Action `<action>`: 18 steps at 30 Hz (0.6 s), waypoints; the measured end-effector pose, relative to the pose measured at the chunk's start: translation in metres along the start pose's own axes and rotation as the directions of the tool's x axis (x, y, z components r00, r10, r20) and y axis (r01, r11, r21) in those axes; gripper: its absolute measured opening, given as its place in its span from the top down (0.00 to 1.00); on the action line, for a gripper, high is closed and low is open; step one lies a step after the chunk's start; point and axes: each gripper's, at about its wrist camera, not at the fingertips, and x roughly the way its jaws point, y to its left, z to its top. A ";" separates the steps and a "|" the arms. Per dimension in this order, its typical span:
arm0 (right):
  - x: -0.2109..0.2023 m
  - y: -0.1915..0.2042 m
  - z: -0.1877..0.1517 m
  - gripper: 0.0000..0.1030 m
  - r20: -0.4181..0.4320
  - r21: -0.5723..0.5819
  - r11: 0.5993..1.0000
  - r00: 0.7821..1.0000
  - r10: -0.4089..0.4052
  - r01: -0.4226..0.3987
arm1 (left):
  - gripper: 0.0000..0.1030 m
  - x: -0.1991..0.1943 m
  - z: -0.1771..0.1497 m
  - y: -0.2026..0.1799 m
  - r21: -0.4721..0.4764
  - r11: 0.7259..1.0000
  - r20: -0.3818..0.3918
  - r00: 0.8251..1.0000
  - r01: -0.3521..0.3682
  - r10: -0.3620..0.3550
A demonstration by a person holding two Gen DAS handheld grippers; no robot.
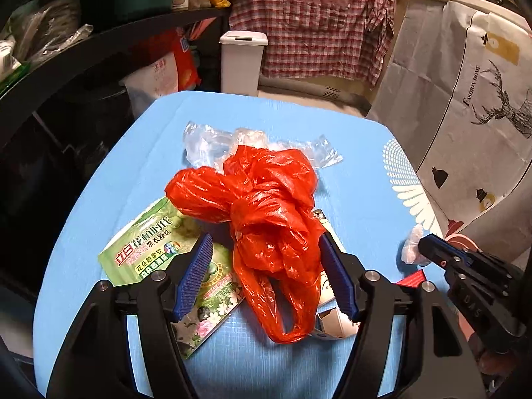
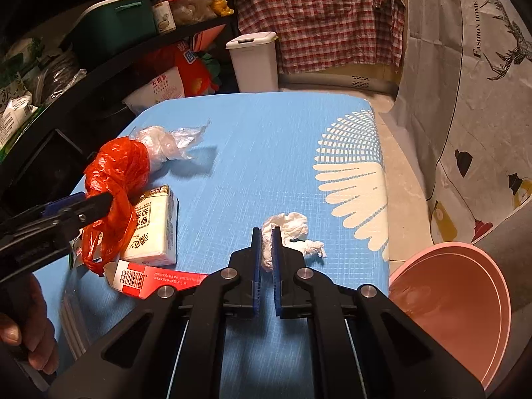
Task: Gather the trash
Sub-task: 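Grasp the red plastic bag with the left tool while the right tool grasps the crumpled tissue, then lift the red bag with the left tool while the right tool lifts the tissue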
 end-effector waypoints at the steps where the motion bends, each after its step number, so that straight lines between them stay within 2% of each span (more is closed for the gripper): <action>1: -0.001 0.000 0.000 0.94 0.002 -0.001 1.000 1.000 0.001 -0.001 | 0.36 0.001 0.000 -0.001 0.006 1.000 -0.002 1.000 -0.003 0.003; 9: -0.012 0.001 0.001 0.94 0.027 -0.009 1.000 1.000 0.009 -0.009 | 0.36 0.008 -0.003 0.003 -0.001 1.000 -0.030 0.999 0.011 -0.011; 10: -0.013 0.001 0.001 0.94 0.029 -0.012 1.000 1.000 0.009 -0.009 | 0.38 0.007 -0.003 0.004 -0.002 1.000 -0.028 0.999 0.016 -0.016; 12: -0.016 0.001 0.002 0.94 0.034 -0.015 1.000 0.999 0.011 -0.011 | 0.51 0.005 -0.003 0.002 0.007 1.000 -0.025 0.999 0.029 -0.029; 18: -0.029 0.002 0.004 0.94 0.059 -0.019 1.000 0.998 0.018 -0.017 | 0.60 -0.011 -0.004 0.001 0.032 0.999 0.005 0.999 0.038 -0.038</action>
